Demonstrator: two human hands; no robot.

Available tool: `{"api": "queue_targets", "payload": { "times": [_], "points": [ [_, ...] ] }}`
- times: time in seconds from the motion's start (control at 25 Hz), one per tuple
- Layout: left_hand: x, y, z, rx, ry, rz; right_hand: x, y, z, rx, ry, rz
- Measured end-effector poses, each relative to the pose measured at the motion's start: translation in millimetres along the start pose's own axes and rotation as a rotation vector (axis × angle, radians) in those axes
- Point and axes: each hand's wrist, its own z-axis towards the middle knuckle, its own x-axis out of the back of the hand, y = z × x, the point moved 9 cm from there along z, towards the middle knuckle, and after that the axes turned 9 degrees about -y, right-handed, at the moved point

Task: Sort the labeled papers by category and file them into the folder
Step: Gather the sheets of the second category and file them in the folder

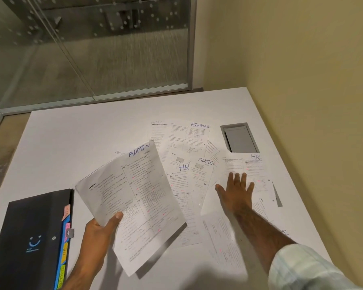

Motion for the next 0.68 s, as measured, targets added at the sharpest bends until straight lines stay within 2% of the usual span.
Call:
{"api": "queue_targets", "payload": {
  "times": [0.12,0.24,0.4,0.48,0.6,0.64,0.68],
  "points": [
    [-8,4,4,-0.004,-0.009,-0.004,19,-27,9,0.074,0.095,0.101],
    [-11,7,9,0.002,-0.022,-0.002,32,-55,27,0.122,0.109,0.454],
    [-13,12,9,-0.002,-0.025,-0.014,29,-54,61,-0.160,0.044,1.071],
    [-11,13,10,-0.001,-0.016,-0.021,18,-56,73,-0.235,-0.023,1.248],
    [-7,8,15,0.006,-0.002,-0.036,3,-73,64,-0.165,-0.203,1.300],
    [-6,7,16,0.008,0.003,-0.051,6,-75,52,-0.125,-0.211,1.259],
    [-6,6,17,0.008,0.004,-0.061,19,-73,39,-0.080,-0.143,1.137]
  ]
}}
